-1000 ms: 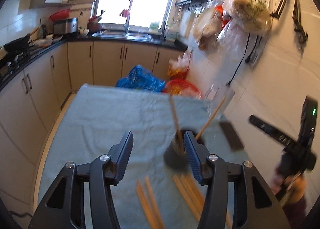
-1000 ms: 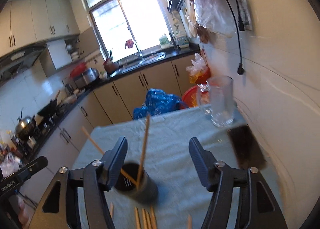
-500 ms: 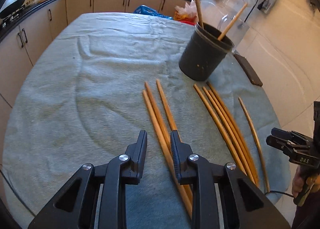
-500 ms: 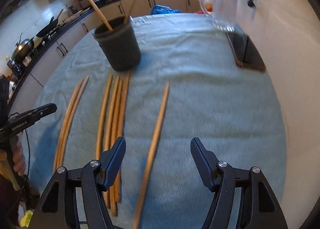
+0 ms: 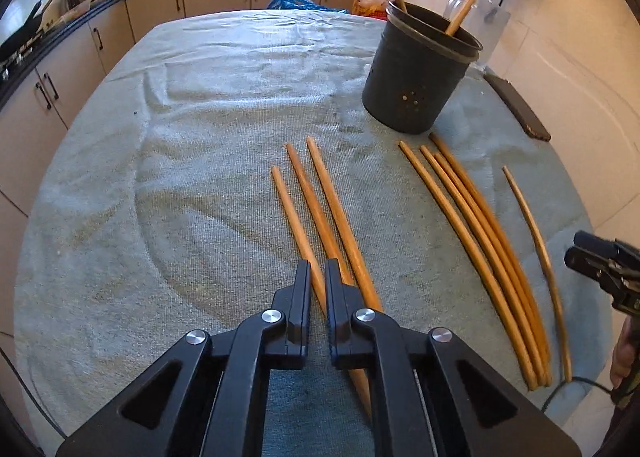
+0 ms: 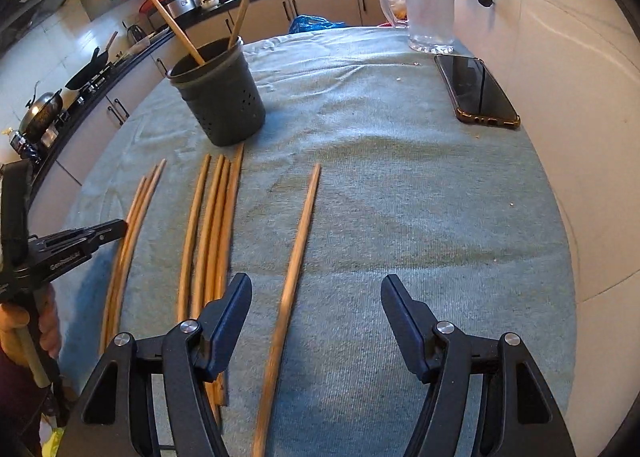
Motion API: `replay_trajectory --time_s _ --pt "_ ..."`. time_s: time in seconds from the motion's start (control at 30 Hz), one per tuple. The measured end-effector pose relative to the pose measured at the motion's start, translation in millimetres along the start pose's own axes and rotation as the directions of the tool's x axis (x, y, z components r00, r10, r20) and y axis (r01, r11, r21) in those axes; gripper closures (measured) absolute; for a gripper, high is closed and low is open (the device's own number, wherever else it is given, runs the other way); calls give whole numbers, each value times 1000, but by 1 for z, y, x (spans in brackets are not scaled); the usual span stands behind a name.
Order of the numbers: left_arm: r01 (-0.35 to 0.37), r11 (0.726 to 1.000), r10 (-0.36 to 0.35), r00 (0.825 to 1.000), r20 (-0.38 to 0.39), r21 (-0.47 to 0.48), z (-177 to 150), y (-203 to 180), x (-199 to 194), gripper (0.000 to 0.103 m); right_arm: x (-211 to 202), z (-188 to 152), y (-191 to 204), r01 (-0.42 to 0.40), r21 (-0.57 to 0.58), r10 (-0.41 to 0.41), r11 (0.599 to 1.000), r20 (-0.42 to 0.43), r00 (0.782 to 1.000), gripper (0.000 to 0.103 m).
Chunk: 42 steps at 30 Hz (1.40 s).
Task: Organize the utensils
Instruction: 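Grasp another chopstick with the left tool while the right tool grasps one too, then raise both chopsticks over the black holder and open both tools to release them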
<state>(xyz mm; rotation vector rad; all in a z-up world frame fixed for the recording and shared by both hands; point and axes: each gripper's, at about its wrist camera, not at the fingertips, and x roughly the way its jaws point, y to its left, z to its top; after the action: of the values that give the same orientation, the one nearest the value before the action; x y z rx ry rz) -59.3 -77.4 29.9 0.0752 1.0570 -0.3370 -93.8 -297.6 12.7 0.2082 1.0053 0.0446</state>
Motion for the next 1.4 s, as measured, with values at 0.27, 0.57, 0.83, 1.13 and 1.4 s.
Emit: replay_trajectory --time_s 0.27,0.57,0.83,1.13,1.4 --pt "-47 999 48 998 -29 25 -3 6 -5 96 15 10 -4 38 -19 -38 999 -24 999 41" --pt "-52 999 52 997 -54 -12 14 27 -1 96 37 33 4 15 -23 -16 1000 -59 998 41" --pt "-32 999 30 995 -99 -19 38 28 20 93 54 53 13 102 -64 -108 993 -100 989 57" --pt "-24 1000 24 997 -69 1 45 28 28 94 65 73 17 127 -67 -134 990 -116 984 92" --pt "-13 1000 14 997 80 -7 44 26 -12 97 28 75 6 10 27 -11 1000 29 1000 97"
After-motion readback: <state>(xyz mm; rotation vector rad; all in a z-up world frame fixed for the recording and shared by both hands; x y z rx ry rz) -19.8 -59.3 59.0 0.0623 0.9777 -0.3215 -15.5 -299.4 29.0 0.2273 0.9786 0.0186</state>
